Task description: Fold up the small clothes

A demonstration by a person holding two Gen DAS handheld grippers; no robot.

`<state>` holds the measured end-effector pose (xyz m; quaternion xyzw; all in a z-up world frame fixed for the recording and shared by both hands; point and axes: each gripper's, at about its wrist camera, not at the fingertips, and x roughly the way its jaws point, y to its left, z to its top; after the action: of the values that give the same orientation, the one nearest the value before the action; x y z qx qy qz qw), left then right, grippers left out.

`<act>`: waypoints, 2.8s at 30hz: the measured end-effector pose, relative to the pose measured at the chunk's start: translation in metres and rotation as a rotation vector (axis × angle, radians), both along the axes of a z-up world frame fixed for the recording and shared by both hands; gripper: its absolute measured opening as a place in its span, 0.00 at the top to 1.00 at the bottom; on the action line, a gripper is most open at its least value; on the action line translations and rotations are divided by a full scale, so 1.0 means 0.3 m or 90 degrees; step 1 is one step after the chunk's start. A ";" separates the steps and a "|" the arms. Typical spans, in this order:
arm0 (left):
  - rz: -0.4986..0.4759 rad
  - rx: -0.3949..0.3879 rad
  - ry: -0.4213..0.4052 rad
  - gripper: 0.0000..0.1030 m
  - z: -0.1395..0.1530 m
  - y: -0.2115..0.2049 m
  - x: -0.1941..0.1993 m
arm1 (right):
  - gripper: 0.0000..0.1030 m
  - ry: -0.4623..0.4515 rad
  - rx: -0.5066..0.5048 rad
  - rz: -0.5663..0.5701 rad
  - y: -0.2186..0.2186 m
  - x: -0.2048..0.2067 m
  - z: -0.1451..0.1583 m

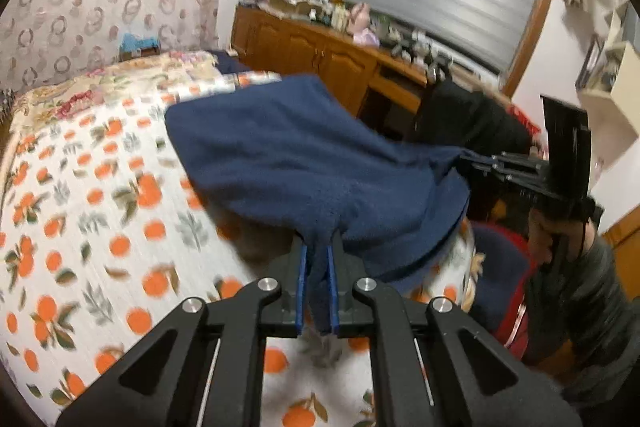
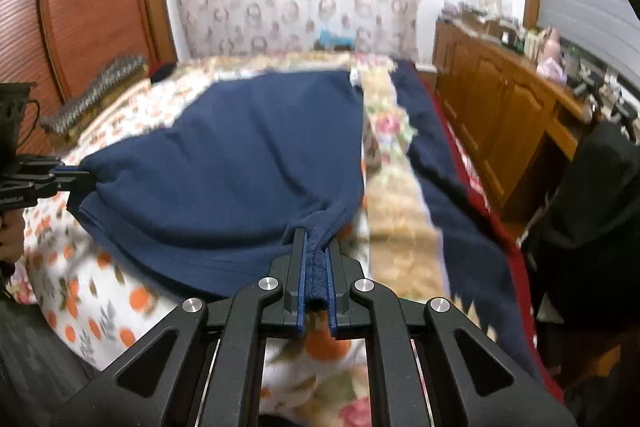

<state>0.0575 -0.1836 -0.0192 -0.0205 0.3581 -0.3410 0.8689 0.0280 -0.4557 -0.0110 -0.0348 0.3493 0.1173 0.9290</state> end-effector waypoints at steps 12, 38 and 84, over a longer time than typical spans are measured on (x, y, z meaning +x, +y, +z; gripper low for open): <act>0.070 -0.021 -0.030 0.94 0.133 0.049 0.335 | 0.95 -0.112 -0.015 0.023 0.036 0.309 0.216; 0.114 0.002 0.038 0.52 0.006 0.140 0.648 | 0.86 -0.035 -0.052 0.021 0.094 0.946 0.049; 0.105 0.068 0.123 0.57 -0.196 0.003 0.863 | 0.43 0.087 0.067 0.040 0.005 0.958 -0.107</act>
<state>0.3163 -0.1828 -0.0781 -0.0361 0.4547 -0.2456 0.8553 0.3155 -0.4541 -0.0431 0.0109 0.4041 0.1665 0.8994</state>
